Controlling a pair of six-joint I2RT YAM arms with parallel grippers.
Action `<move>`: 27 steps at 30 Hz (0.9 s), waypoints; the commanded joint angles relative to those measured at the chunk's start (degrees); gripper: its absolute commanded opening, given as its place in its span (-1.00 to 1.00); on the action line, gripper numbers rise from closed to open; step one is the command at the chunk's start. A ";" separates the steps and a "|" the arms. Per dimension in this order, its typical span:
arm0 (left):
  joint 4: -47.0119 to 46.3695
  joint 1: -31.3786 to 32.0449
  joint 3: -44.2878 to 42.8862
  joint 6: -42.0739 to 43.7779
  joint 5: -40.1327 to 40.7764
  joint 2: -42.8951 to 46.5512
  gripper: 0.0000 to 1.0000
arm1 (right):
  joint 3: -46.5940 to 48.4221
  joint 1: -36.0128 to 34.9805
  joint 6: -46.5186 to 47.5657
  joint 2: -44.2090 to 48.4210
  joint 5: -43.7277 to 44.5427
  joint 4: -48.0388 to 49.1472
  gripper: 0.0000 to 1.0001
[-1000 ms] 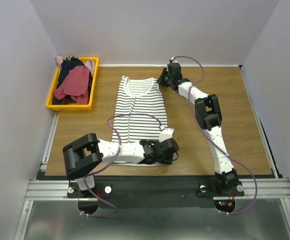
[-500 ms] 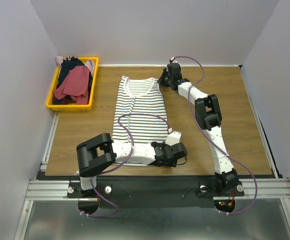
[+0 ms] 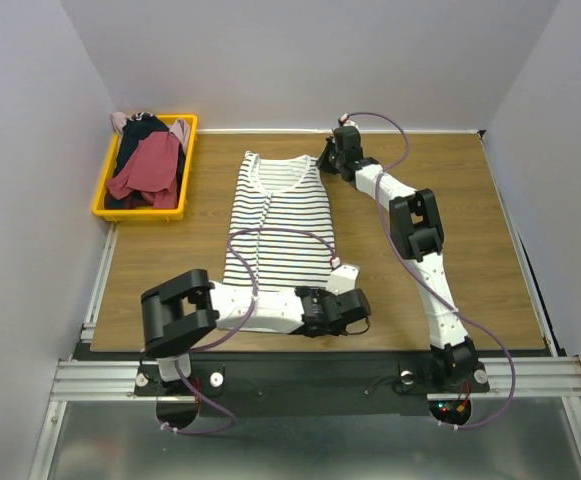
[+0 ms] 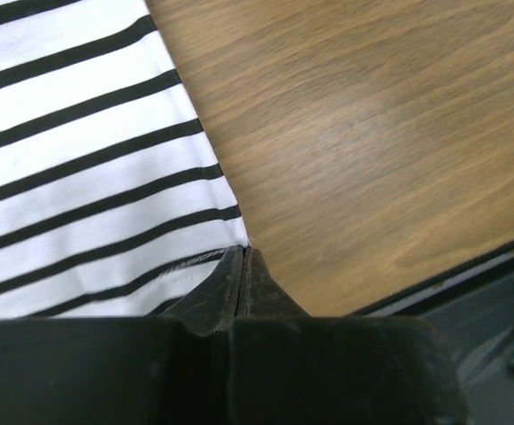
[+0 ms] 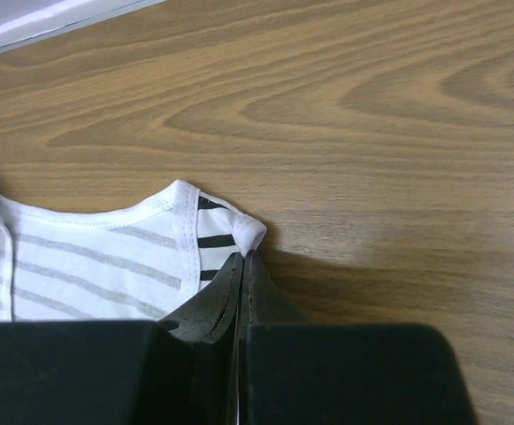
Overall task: Fold and stack the tank tops
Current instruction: Fold the tank top
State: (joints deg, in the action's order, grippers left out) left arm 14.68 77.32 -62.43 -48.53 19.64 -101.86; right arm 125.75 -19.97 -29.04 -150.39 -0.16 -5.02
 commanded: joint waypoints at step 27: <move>0.00 -0.06 23.85 -15.36 -2.24 34.72 -1.00 | -14.30 2.92 5.75 16.96 13.96 -0.17 -0.05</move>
State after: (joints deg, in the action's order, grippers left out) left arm 14.13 77.14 -39.29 -62.50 17.58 -67.09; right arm 113.23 -17.58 -22.87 -140.42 12.78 -7.55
